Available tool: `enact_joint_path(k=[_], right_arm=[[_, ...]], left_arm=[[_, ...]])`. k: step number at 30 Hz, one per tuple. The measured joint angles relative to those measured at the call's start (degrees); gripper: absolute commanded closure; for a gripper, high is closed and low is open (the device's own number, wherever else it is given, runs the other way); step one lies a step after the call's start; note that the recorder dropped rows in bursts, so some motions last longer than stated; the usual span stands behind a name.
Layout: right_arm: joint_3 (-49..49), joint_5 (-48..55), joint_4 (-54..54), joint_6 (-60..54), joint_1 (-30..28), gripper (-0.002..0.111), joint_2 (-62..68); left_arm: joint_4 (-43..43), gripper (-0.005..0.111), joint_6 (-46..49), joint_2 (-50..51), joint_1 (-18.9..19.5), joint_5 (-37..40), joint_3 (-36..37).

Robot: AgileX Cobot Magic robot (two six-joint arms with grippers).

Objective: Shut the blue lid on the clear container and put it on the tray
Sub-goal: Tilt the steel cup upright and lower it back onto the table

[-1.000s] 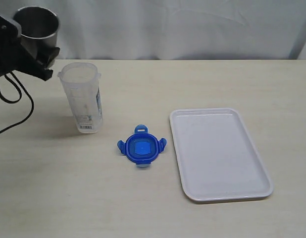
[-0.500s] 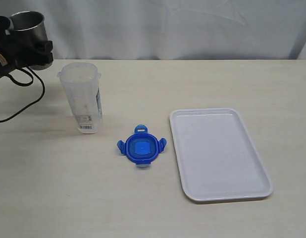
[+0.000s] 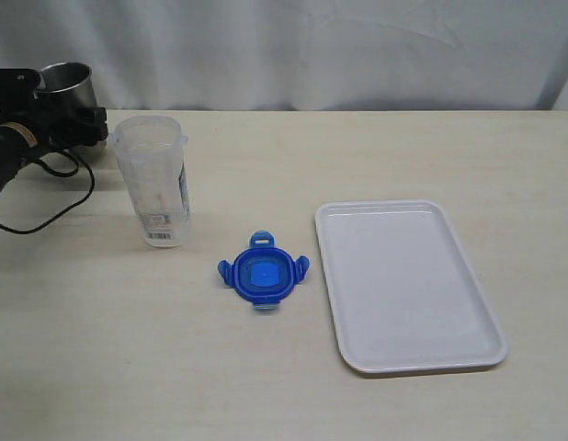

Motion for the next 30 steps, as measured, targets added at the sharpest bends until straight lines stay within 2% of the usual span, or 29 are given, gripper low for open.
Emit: enact_joint_path(k=[16,19,25,28,30], right_arm=[[0.0,0.0,0.0,0.0,0.0,0.104,0.0],[0.0,0.0,0.0,0.0,0.0,0.104,0.0],[0.0,0.0,0.0,0.0,0.0,0.104,0.0],[0.0,0.0,0.0,0.0,0.0,0.104,0.0],[0.0,0.0,0.0,0.0,0.0,0.104,0.0]], left_arm=[[0.1,0.105,4.34,3.92,0.05,-3.9,-0.67],[0.1,0.089,4.34,3.92,0.05,-3.9,-0.67],[0.1,0.022,4.34,3.92,0.05,-3.9,-0.67],[0.1,0.008,4.37,3.92,0.05,-4.2,-0.67],[0.1,0.008,4.27,3.92,0.05,-4.42,-0.76]])
